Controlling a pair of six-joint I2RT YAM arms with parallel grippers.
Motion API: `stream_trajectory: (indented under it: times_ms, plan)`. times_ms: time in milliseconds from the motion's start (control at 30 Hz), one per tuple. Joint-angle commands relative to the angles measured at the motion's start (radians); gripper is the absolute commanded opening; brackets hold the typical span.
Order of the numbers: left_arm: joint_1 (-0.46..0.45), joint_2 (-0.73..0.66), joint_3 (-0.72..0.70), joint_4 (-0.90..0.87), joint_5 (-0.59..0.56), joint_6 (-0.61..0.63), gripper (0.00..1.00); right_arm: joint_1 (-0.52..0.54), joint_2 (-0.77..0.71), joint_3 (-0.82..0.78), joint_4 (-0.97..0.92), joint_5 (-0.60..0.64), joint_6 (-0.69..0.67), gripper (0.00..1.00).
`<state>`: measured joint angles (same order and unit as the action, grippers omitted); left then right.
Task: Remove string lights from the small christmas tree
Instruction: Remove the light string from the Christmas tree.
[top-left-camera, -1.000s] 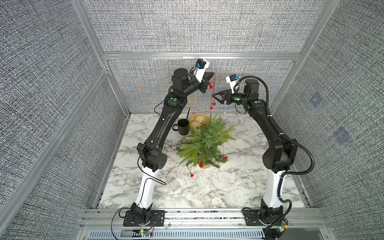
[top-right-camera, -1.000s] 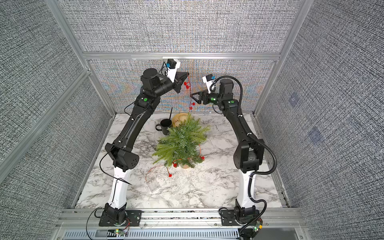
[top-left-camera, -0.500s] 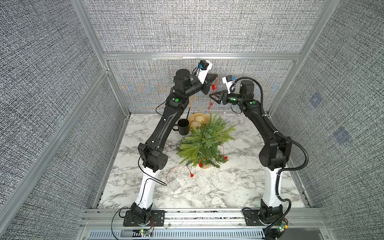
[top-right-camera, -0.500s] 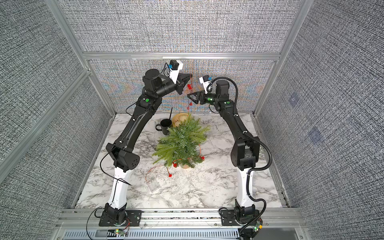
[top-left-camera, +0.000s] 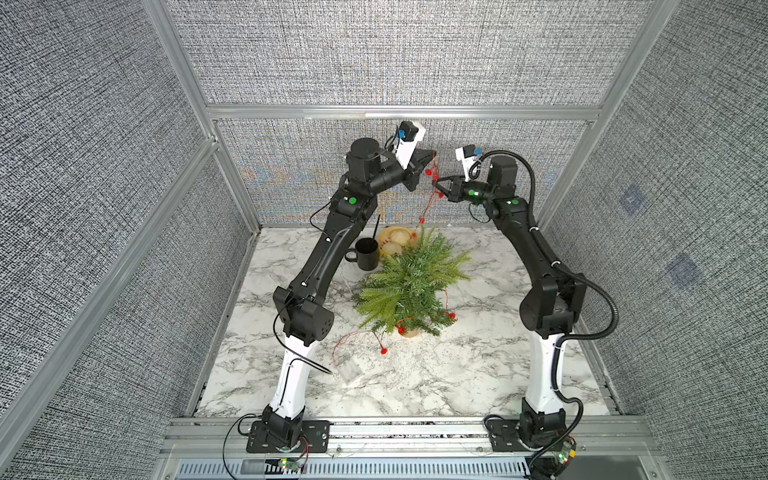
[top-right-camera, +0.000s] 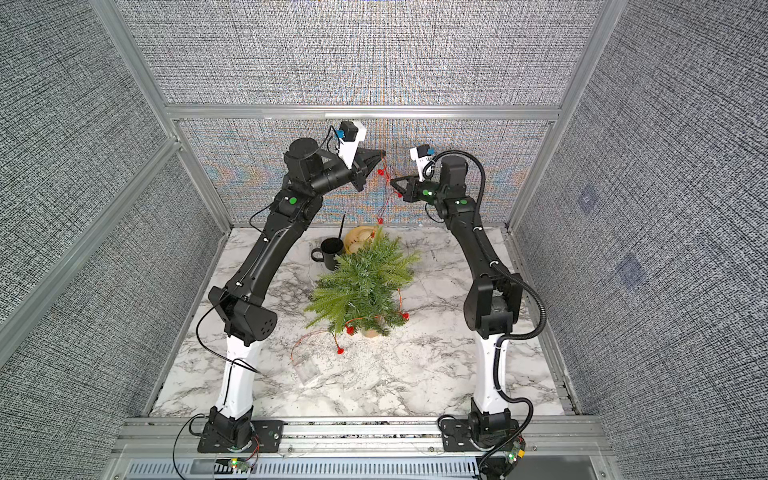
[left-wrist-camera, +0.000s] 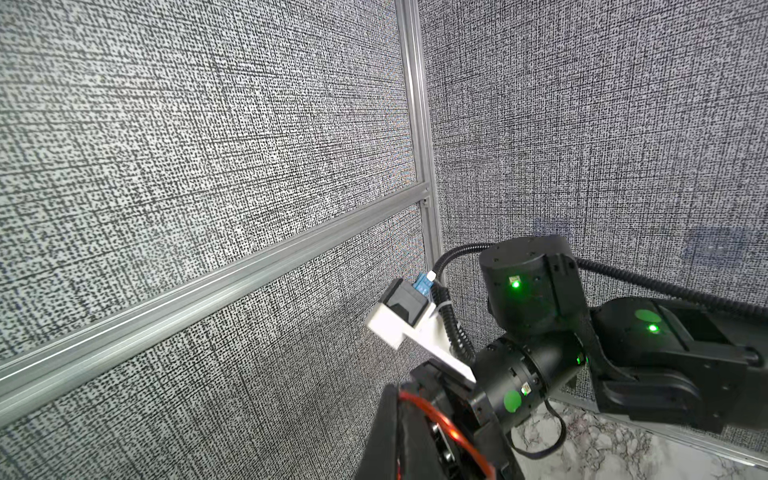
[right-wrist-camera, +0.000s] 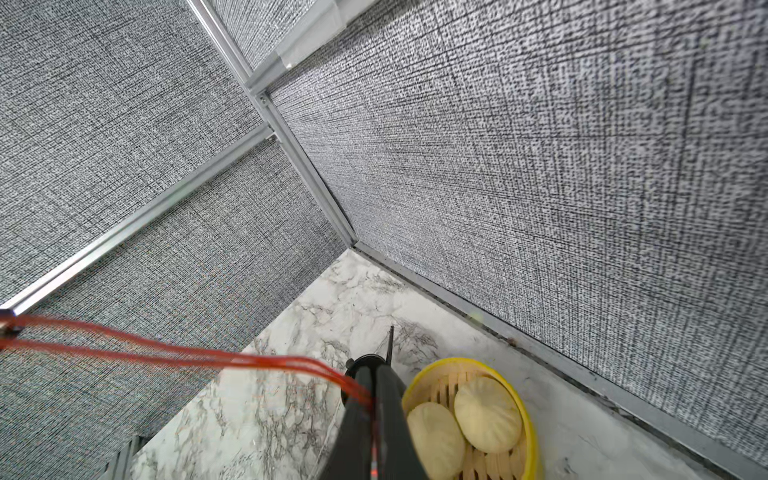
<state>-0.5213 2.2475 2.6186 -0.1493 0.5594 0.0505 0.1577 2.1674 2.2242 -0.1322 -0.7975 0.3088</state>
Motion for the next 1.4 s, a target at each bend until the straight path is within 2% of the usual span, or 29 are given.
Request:
stream_trajectory:
  times_ms: [0,267,367,433,500,667,733,767,900,1167,1367]
  plan:
    - [-0.002,-0.008,0.000,0.019,0.000,0.015,0.00,-0.009,-0.027,-0.010,-0.011,0.025,-0.007,0.00]
    - [-0.003,0.009,-0.012,0.002,-0.063,0.015,0.00,-0.059,-0.114,-0.035,-0.050,0.115,0.014,0.00]
    - [-0.003,0.001,-0.031,-0.022,-0.108,0.020,0.25,-0.086,-0.153,-0.051,-0.057,0.143,0.032,0.00]
    - [-0.003,-0.014,-0.059,-0.041,-0.137,0.022,0.47,-0.104,-0.184,-0.056,-0.076,0.169,0.032,0.00]
    - [-0.002,-0.036,-0.094,-0.060,-0.156,0.032,0.55,-0.119,-0.212,-0.066,-0.084,0.196,0.033,0.00]
    - [-0.001,-0.112,-0.204,-0.091,-0.179,0.061,0.66,-0.157,-0.269,-0.074,-0.102,0.234,0.028,0.00]
    - [0.000,-0.139,-0.238,-0.117,-0.187,0.072,0.82,-0.166,-0.281,-0.057,-0.128,0.248,0.012,0.00]
    - [0.000,-0.153,-0.260,-0.120,-0.194,0.075,0.85,-0.168,-0.286,-0.049,-0.140,0.254,0.004,0.00]
    - [0.001,-0.224,-0.360,-0.121,-0.228,0.086,0.87,-0.186,-0.306,-0.010,-0.178,0.292,-0.026,0.00]
    - [0.006,-0.339,-0.515,-0.120,-0.276,0.094,0.87,-0.185,-0.280,0.051,-0.171,0.230,-0.017,0.00]
    - [0.016,-0.417,-0.612,-0.123,-0.306,0.094,0.87,-0.181,-0.238,0.085,-0.173,0.258,-0.030,0.00]
